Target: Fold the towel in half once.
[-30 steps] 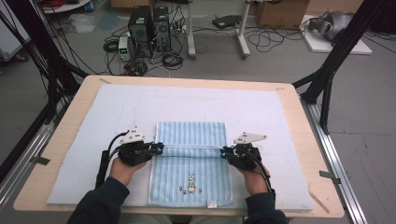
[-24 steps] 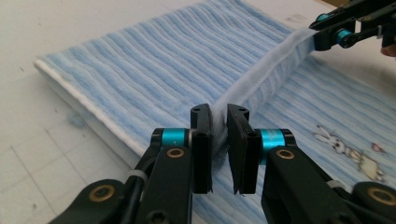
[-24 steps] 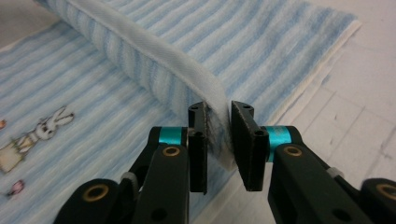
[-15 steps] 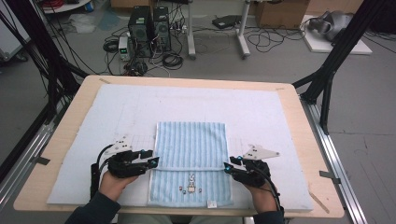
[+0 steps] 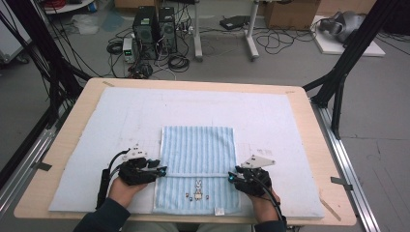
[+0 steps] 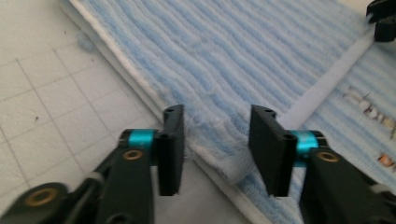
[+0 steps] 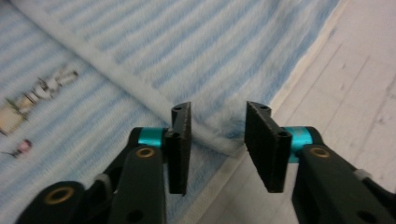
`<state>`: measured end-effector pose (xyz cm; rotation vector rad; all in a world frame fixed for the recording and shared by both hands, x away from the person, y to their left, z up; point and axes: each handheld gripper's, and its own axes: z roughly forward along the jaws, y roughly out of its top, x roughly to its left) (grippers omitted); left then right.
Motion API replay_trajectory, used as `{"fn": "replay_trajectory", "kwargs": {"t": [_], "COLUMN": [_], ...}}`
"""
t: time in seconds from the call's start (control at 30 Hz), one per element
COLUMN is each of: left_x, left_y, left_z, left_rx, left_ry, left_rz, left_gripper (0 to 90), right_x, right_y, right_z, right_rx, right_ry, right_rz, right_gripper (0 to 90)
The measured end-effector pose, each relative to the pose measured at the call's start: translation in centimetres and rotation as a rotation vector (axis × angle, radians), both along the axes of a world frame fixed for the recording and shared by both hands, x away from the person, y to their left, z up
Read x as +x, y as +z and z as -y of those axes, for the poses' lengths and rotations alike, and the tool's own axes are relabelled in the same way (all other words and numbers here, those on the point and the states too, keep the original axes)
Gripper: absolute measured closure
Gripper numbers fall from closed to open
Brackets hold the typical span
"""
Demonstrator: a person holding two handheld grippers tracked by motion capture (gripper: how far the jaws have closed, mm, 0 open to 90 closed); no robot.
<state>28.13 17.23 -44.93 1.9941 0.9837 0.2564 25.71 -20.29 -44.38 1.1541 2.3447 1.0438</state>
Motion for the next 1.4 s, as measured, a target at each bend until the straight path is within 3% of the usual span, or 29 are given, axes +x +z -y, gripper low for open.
{"fn": "replay_trajectory", "kwargs": {"t": [0.13,0.23,0.5,0.6,0.7,0.8,0.97,1.1,1.27,1.4], "left_x": [-0.1,-0.4,-0.9,-1.1,-0.8,-1.2,-1.6,-2.8,-4.5,-5.7], "left_y": [-0.1,0.0,1.0,1.3,1.1,1.3,1.8,2.3,2.5,2.4], "left_z": [0.0,0.0,-0.7,-0.7,-0.7,-0.7,-1.1,-1.6,-2.1,-2.2], "left_rx": [0.022,0.026,-0.046,-0.046,-0.032,-0.064,-0.123,-0.149,-0.173,-0.163], "left_ry": [0.009,-0.001,-0.012,-0.028,-0.02,-0.027,-0.049,-0.075,-0.101,-0.128], "left_rz": [0.021,0.051,0.076,0.088,0.078,0.088,0.066,0.062,0.054,0.056], "left_gripper": [78.8,86.6,87.2,87.2,86.3,87.0,87.7,87.8,87.7,87.7], "right_x": [0.1,0.0,-0.7,-1.0,-0.9,-0.9,-1.5,-2.6,-4.8,-6.2], "right_y": [-0.2,-0.2,0.8,1.3,1.3,1.3,1.9,2.6,3.2,3.4], "right_z": [0.4,0.3,0.4,0.6,0.3,0.3,0.5,1.0,1.1,1.5], "right_rx": [0.002,-0.014,0.013,0.027,-0.006,0.0,0.015,0.043,0.031,0.053], "right_ry": [-0.011,-0.011,-0.008,-0.006,0.006,0.003,0.012,0.012,0.035,0.039], "right_rz": [0.017,0.032,0.072,0.083,0.078,0.08,0.093,0.103,0.131,0.143], "right_gripper": [81.2,84.4,84.3,84.2,83.9,84.1,84.2,84.2,84.2,84.2]}}
